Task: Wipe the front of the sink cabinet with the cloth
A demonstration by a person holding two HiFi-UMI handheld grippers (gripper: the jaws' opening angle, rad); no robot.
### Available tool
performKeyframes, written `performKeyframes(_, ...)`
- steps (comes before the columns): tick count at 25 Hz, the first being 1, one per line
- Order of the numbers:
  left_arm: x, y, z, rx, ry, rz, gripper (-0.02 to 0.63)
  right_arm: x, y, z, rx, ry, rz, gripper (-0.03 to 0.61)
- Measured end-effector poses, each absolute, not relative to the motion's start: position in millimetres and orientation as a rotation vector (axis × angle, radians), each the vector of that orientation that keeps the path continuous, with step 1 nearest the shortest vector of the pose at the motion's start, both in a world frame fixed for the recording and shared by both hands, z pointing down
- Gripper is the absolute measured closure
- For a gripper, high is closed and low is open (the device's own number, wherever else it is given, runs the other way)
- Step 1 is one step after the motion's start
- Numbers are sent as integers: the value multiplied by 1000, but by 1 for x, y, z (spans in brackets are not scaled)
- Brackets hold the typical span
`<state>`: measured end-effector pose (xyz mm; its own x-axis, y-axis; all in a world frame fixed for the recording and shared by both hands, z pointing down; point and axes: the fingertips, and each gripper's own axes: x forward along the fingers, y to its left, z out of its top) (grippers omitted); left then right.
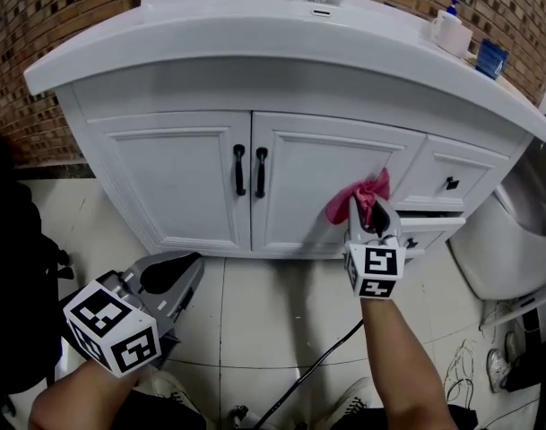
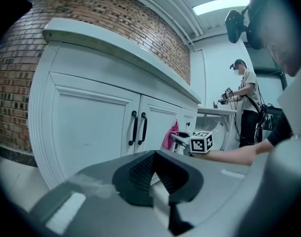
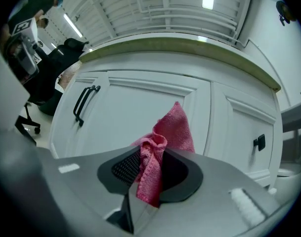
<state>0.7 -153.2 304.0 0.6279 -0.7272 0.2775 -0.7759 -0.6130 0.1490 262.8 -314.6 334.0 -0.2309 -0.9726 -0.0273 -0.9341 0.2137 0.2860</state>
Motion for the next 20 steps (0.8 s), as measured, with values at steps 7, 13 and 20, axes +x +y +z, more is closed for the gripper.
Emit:
performKeyframes(7, 2, -157, 308, 2593, -1218, 289, 607, 262, -315, 382, 1809, -2307, -278, 471)
performKeyframes(13, 0, -162, 312, 2580, -1219, 298, 607, 262, -316, 420, 1752, -2286, -253, 471)
performKeyframes(20, -4, -168, 317, 2567, -1224, 311, 607, 261, -316, 449, 1733, -2274, -197, 472)
